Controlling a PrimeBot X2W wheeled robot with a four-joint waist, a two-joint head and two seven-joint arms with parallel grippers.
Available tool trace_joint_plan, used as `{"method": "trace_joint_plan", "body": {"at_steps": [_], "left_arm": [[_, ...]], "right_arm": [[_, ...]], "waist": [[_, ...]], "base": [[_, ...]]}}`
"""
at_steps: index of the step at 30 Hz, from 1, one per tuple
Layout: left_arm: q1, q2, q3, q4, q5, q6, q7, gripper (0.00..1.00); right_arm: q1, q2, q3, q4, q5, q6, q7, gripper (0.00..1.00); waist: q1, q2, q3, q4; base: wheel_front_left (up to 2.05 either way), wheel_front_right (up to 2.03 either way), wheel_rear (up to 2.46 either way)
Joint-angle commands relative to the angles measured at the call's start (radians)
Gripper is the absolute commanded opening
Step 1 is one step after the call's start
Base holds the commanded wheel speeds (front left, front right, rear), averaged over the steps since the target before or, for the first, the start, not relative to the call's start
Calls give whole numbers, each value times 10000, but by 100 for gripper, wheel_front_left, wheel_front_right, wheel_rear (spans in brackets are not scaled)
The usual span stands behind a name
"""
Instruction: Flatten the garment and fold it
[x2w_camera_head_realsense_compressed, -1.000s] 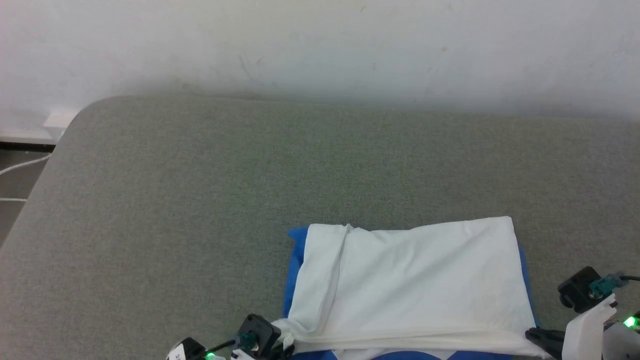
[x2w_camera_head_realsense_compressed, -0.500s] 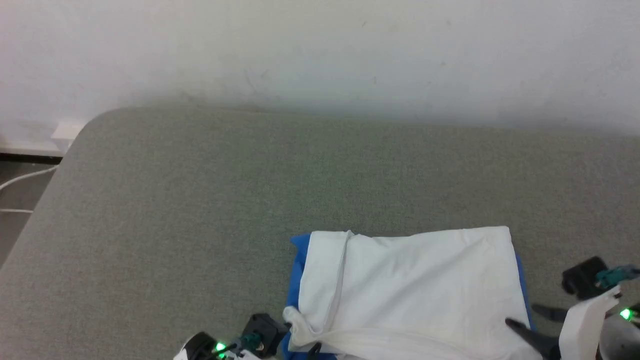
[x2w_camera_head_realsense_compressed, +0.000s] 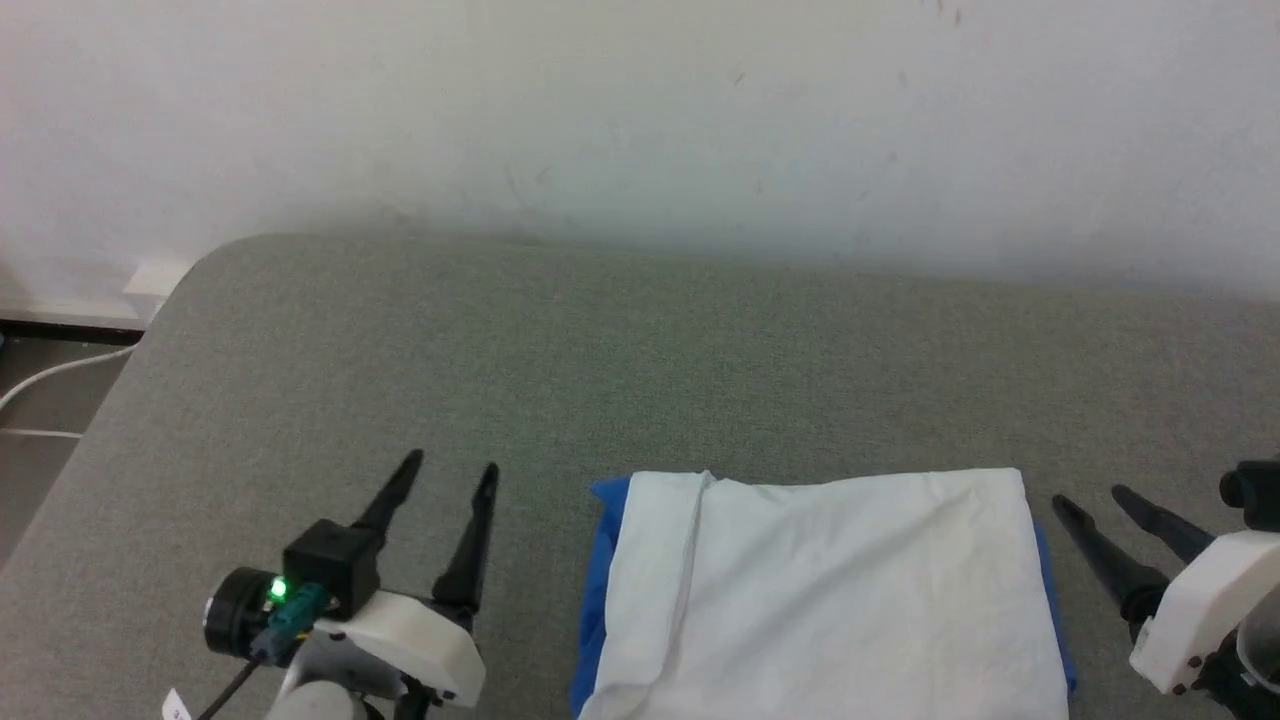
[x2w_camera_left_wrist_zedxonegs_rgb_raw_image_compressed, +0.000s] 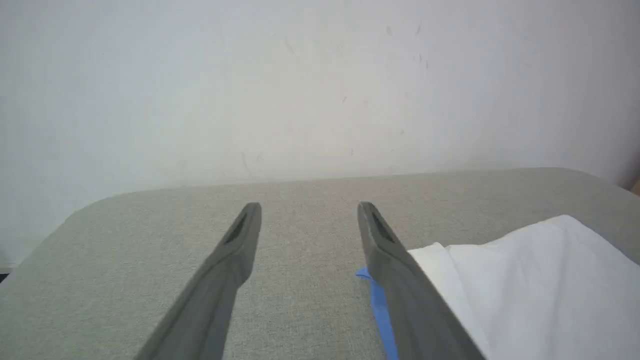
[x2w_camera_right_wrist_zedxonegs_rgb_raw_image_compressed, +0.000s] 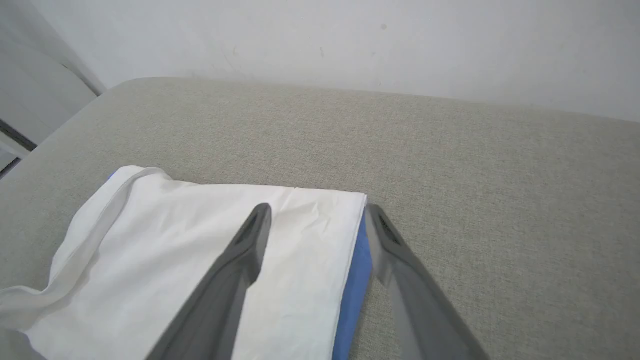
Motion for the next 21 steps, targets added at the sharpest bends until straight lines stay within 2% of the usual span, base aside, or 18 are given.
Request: {"method": "trace_joint_plan", "body": {"at_steps": [1,6,9,13,14,16,21], "left_arm": [[23,-1,229,57,78,206,-220,100],[624,-211,1318,-80,259,818,-568,100],[1114,-489,2059,-567,853,909,-582,100],[1819,-995,2870,-798,1528,796,-585,100],[1819,-995,2870,-798,1528,796,-585,100],[2038,-1348,3267,-822,1689,651,-585,100],[2154,-1882,3758,-722,2349,53,-586,100]], "right_arm": [[255,367,-328,112,-239,-21,-58,100],[751,1821,-1826,443,-1253,-21,331,100],[947,2666,-2767,675,-1876,-21,634,100],[903,3616,-3621,990,-2520,-21,1120,100],[903,3616,-3621,990,-2520,-21,1120,100],[820,3948,-3786,1168,-2731,-21,1428,100],[609,4370,-4117,1761,-3139,-21,2137,100]], "waist": [[1,-1,39,18],[1,-1,144,40],[1,-1,226,93],[1,-1,352,138],[1,-1,352,138],[1,-1,437,177],[1,-1,671,346]], "base": [[0,0,0],[0,0,0],[0,0,0],[0,0,0],[0,0,0],[0,0,0],[0,0,0]]}}
